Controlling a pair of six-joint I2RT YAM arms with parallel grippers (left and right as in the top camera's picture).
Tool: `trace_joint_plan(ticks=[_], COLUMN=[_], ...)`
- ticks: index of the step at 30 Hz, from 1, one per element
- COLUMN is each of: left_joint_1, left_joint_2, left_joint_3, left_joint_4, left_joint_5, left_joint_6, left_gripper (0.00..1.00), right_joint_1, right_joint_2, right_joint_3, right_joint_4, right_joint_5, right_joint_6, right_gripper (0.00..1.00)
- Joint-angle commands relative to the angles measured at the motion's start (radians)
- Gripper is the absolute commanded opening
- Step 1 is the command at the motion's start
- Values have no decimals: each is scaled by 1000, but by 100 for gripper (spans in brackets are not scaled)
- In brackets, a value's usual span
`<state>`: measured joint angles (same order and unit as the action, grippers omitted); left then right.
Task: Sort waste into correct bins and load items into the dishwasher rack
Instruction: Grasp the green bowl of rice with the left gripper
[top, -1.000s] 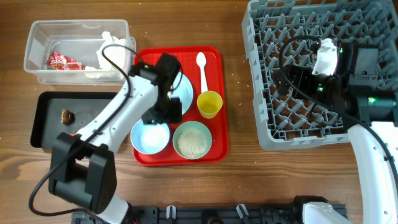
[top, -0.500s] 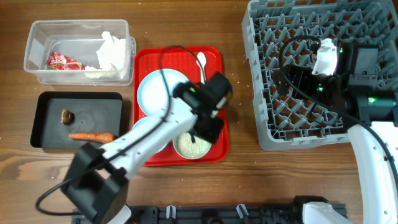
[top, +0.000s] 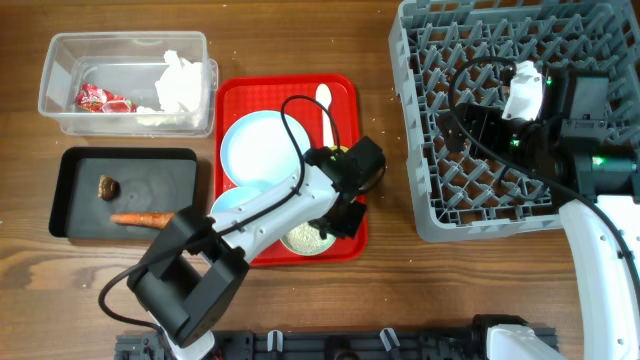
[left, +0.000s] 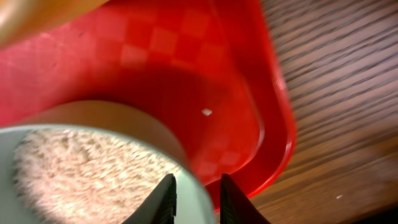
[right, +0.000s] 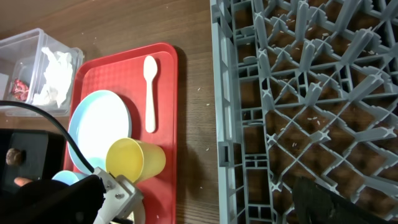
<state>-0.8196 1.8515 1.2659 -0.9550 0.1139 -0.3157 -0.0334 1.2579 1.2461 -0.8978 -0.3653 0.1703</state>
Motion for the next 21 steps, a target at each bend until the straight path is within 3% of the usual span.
trace_joint_plan(ticks=[1, 9, 21], left_joint_1=[-28, -42, -42], left_joint_2=[13, 13, 11], left_joint_3=[-8, -8, -5], left_joint_4=[13, 13, 2], left_joint_5=[-7, -26, 1], left_joint_6=[-64, -83, -87], left_gripper=[18, 4, 4], right_joint_1=[2, 2, 2], right_joint_2=[6, 6, 6], right_joint_3=[10, 10, 10], right_joint_4=[3, 3, 3], right_joint_5=[10, 10, 10], right_joint_6=[-11, -11, -11], right_gripper=[100, 100, 100])
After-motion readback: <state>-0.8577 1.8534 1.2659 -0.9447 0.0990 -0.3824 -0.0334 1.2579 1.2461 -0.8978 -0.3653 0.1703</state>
